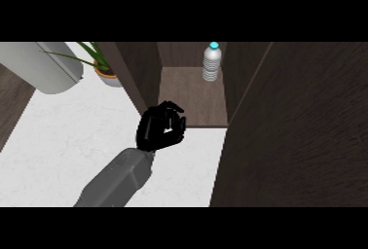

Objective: Pick up the bottled water, place it into the cabinet and close the cabinet

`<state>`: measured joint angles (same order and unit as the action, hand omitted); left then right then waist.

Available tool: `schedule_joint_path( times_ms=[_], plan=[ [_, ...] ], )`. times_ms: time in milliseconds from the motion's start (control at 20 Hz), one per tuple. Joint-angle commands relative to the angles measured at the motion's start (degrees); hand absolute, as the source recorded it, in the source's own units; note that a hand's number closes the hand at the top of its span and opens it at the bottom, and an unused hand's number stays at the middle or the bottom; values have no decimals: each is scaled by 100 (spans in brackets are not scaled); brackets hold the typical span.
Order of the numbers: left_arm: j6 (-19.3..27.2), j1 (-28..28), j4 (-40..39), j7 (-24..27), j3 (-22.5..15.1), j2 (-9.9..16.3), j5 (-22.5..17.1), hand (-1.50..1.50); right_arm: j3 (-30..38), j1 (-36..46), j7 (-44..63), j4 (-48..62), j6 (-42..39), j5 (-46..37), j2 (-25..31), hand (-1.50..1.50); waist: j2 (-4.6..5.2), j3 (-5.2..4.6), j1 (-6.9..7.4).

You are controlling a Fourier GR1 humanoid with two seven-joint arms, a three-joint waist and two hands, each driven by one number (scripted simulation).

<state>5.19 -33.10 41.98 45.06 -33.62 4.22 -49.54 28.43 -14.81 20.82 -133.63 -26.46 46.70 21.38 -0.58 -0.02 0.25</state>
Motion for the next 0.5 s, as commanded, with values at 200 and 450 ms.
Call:
schedule_joint_path(
  times_ms=[200,450],
  plan=[
    [-183,1487,1795,-200,-340,961,290,-150,-203,-214,442,-1271,413,137,-26,150,3,-1,-10],
    [-433,2179,2763,-425,-441,1659,202,-150,-664,-159,311,-1522,226,-299,-5,150,-20,-2,25]
  ],
)
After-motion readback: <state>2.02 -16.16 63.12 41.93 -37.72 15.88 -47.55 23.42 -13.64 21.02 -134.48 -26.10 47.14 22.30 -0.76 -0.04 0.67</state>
